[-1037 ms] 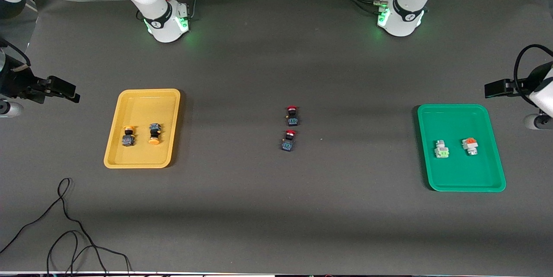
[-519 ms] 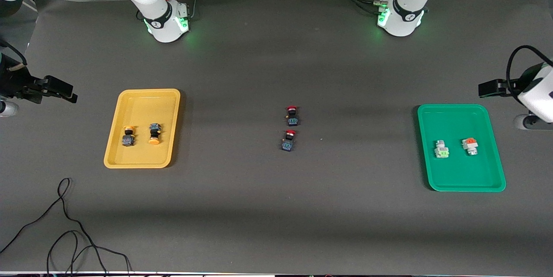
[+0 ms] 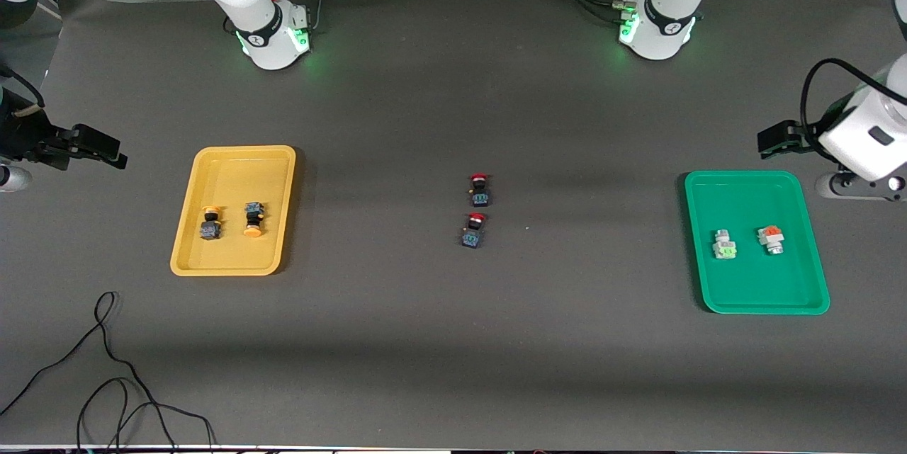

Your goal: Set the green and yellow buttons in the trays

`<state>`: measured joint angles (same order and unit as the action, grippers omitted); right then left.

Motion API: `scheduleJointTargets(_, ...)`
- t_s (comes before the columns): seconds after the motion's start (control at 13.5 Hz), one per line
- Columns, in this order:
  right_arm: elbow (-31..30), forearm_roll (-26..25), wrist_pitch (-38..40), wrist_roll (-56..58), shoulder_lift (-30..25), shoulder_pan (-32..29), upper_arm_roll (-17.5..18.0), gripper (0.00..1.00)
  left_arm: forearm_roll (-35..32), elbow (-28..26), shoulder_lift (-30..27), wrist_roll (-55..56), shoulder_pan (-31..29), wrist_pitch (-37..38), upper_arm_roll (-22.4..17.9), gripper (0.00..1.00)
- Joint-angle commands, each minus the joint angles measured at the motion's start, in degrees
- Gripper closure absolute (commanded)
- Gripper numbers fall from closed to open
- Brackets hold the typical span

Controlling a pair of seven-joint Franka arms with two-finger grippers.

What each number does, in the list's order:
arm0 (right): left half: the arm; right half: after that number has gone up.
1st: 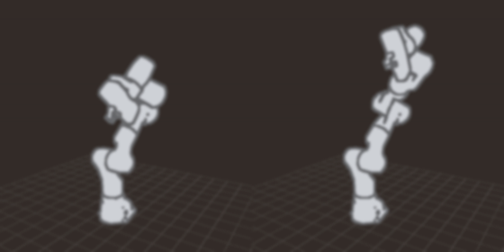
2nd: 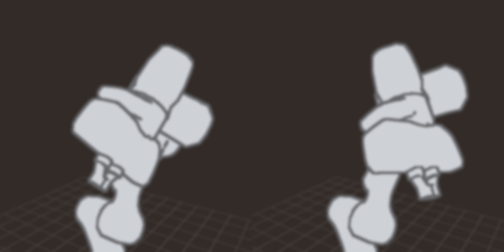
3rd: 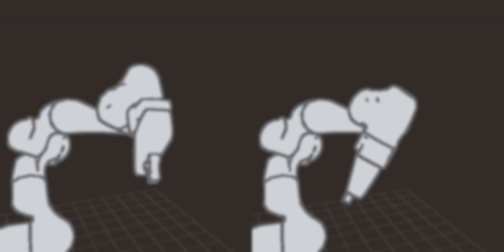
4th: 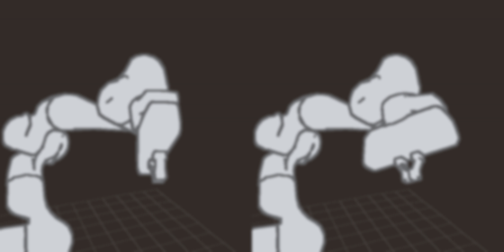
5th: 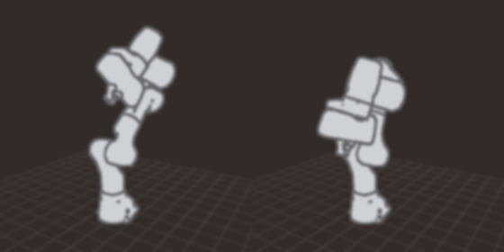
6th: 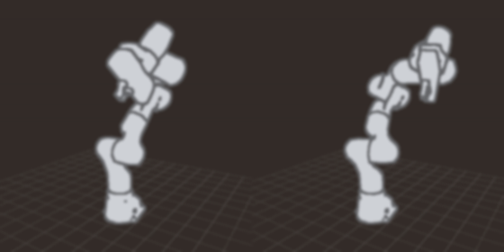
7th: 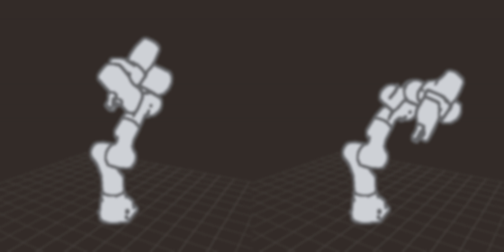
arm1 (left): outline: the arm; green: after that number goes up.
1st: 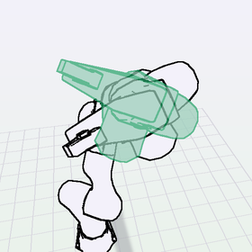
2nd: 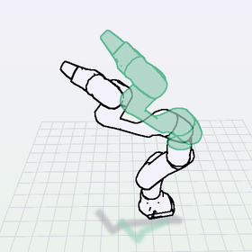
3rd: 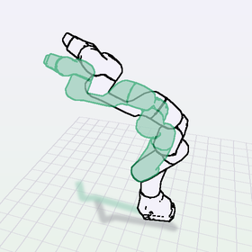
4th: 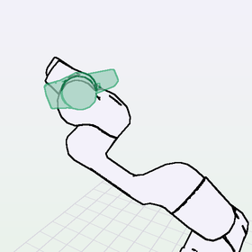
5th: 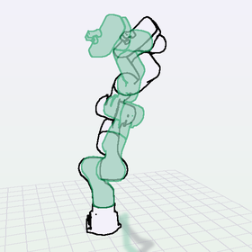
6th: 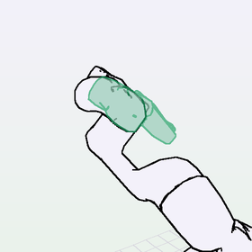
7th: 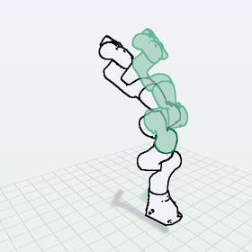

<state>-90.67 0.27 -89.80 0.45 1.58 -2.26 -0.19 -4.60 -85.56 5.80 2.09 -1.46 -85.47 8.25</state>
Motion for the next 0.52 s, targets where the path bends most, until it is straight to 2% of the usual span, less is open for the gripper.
scheduleJointTargets(0.0, 1.02, -0.45, 0.33, -0.28, 0.35, -0.29, 0.36, 0.00, 1.52, -11.39, -7.38, 0.02, 2.16, -6.55, -1.48, 0.00)
scheduleJointTargets(0.22, 1.02, -0.45, 0.33, -0.28, 0.35, -0.21, 0.36, 0.00, 1.52, -9.55, -5.01, -0.16, 1.46, -3.92, -1.48, 0.00)
scheduleJointTargets(0.44, 1.02, -0.45, 0.24, -0.28, 0.35, -0.20, 0.36, 0.00, 1.61, -9.45, -5.01, -0.51, 1.20, -3.82, -1.57, 0.00)
